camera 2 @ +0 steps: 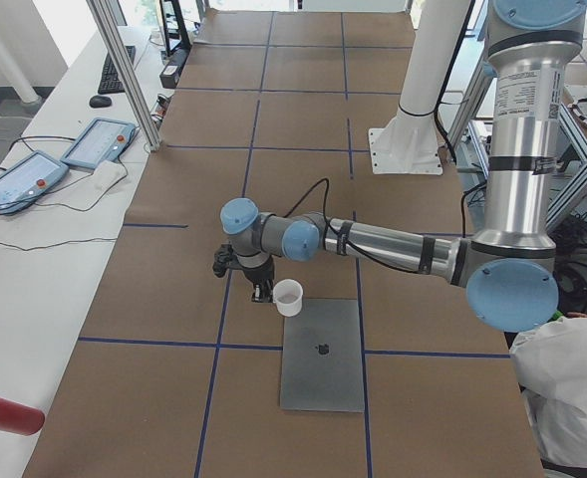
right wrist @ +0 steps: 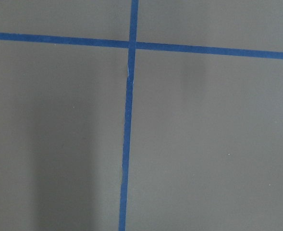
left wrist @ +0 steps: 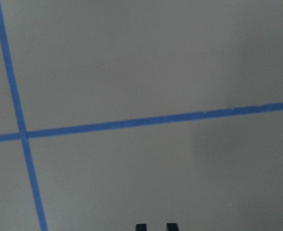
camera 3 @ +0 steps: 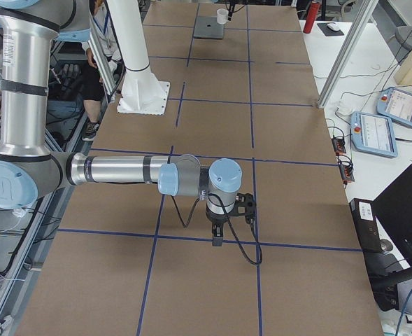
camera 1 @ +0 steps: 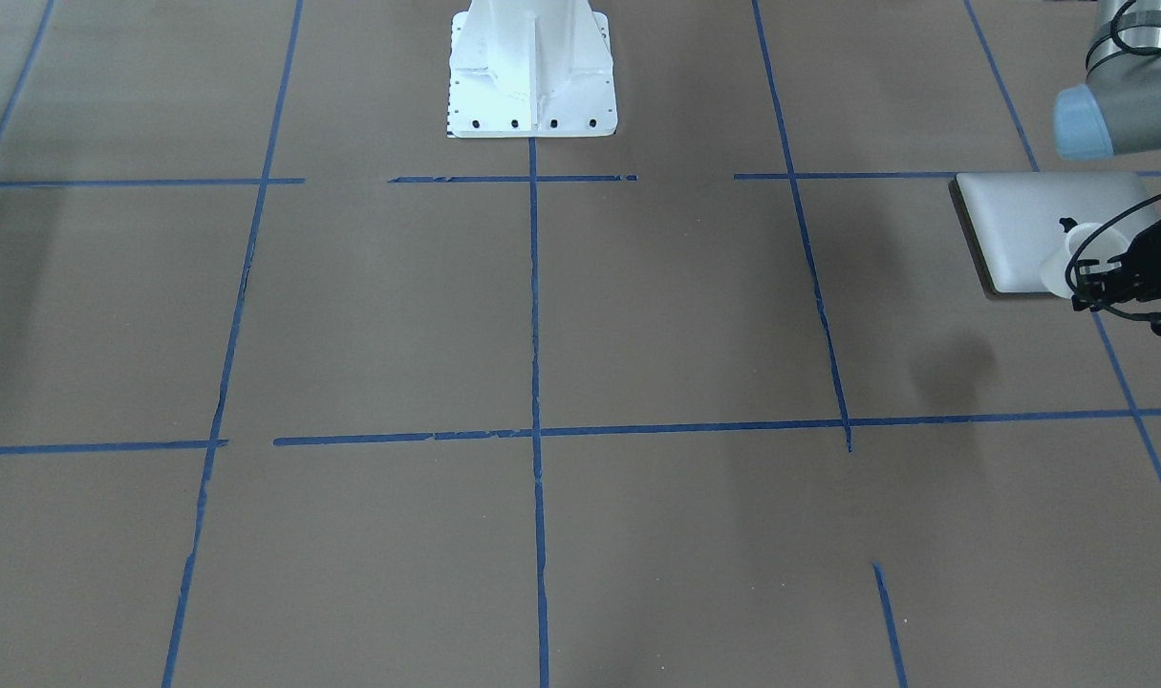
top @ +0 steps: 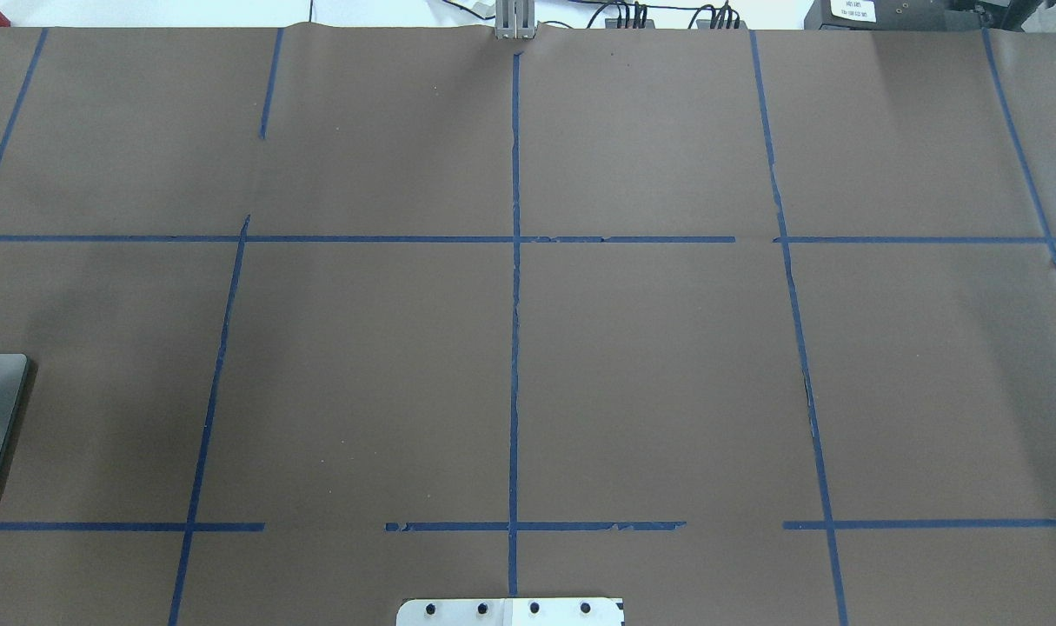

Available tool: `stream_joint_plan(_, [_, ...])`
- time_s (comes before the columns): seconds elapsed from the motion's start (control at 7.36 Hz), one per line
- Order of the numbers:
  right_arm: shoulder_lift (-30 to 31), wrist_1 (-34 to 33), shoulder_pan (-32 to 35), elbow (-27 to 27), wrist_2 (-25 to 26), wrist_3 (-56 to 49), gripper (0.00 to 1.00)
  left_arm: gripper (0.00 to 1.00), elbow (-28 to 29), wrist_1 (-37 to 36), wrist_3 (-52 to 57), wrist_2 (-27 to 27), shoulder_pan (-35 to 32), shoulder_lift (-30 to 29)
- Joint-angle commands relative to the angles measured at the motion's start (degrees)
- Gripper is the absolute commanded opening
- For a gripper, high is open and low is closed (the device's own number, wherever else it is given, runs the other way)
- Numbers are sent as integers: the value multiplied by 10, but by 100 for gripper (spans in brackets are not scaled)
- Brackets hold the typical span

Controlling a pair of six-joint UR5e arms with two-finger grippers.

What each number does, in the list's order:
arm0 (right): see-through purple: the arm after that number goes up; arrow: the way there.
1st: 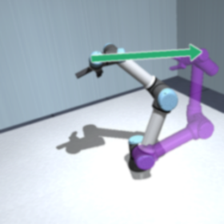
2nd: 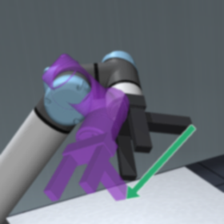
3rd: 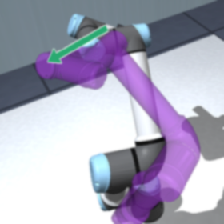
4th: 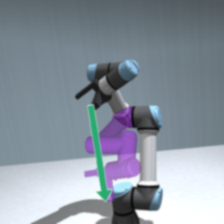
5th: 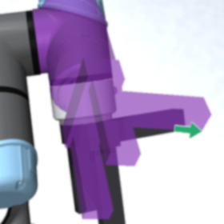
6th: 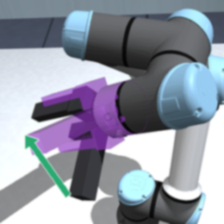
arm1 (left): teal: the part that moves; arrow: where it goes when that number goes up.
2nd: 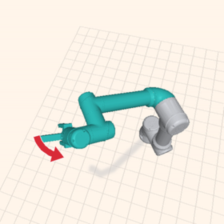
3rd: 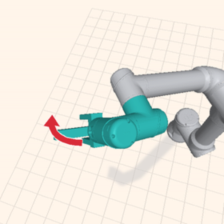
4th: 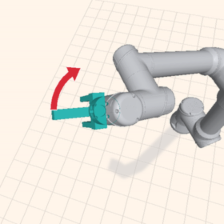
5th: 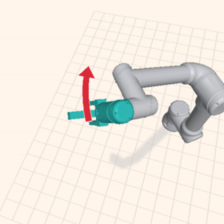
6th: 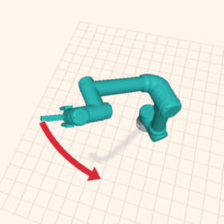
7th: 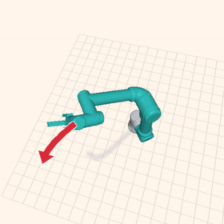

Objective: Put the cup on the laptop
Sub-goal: 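Lower the cup onto the silver laptop lid with the left gripper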

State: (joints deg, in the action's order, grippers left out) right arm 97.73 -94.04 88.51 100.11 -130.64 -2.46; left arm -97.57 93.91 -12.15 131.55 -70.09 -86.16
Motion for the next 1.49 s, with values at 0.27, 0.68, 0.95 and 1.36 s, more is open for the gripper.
stream_joint_plan(0.27, [0,0,0,0,0,0,100,0,58,205,-55,41,-1,100])
stream_joint_plan(0.68, [0,0,0,0,0,0,100,0,128,335,-127,35,5,101])
stream_joint_plan(0.95, [0,0,0,0,-1,0,100,63,128,334,-129,35,6,101])
stream_joint_plan(1.36, [0,0,0,0,-1,0,100,100,124,327,-119,41,2,92])
